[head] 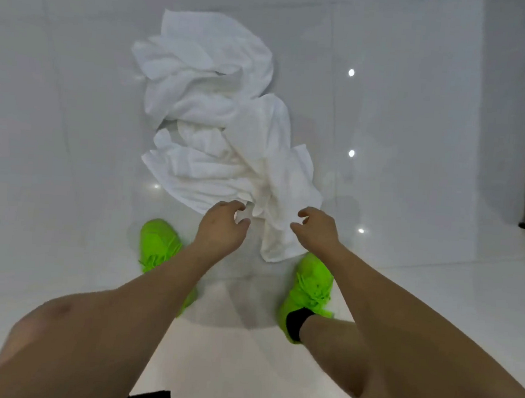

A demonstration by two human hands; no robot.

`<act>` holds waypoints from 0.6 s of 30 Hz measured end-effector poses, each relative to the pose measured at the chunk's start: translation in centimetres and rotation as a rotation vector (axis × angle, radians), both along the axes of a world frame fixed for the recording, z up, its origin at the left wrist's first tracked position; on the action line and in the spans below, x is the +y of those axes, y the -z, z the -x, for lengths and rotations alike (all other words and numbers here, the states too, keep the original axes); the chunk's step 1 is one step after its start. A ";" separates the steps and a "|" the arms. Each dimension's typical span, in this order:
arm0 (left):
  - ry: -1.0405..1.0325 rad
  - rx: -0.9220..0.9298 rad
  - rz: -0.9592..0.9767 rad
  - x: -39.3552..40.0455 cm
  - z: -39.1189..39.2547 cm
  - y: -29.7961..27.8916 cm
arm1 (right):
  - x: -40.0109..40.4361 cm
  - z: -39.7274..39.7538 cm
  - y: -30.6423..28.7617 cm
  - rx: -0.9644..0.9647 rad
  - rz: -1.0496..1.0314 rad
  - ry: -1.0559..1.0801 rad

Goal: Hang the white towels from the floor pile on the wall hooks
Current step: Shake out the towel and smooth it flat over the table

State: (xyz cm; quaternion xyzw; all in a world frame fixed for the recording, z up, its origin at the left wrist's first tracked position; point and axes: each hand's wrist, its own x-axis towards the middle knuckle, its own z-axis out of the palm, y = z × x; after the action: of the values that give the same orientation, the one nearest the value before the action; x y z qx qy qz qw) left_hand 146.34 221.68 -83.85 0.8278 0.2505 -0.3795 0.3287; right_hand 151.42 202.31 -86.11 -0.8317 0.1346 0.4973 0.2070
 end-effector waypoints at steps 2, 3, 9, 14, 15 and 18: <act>0.002 -0.003 0.015 0.4 -1.1 4.9 | 1.4 -1.2 5.0 -0.013 -0.018 -0.004; 0.010 -0.005 0.021 0.4 -1.9 7.1 | 2.1 -2.0 7.3 -0.041 -0.020 -0.019; 0.008 -0.024 0.022 1.0 -4.6 15.9 | 5.9 -7.6 15.3 -0.333 0.002 -0.329; 0.029 0.014 0.012 1.8 -3.9 13.7 | 5.5 -7.4 13.0 -0.309 0.086 -0.436; 0.035 0.021 0.013 1.9 -3.6 11.9 | 5.2 -6.4 11.3 -0.325 0.087 -0.409; 0.067 0.021 0.033 1.8 -3.3 4.8 | 4.2 -4.0 4.0 -0.300 0.080 -0.329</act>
State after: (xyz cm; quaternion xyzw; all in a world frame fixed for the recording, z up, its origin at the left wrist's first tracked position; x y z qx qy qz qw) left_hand 149.62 223.47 -88.67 0.8262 0.2200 -0.4030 0.3266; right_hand 155.39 206.53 -90.09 -0.9146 -0.0152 0.3895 0.1075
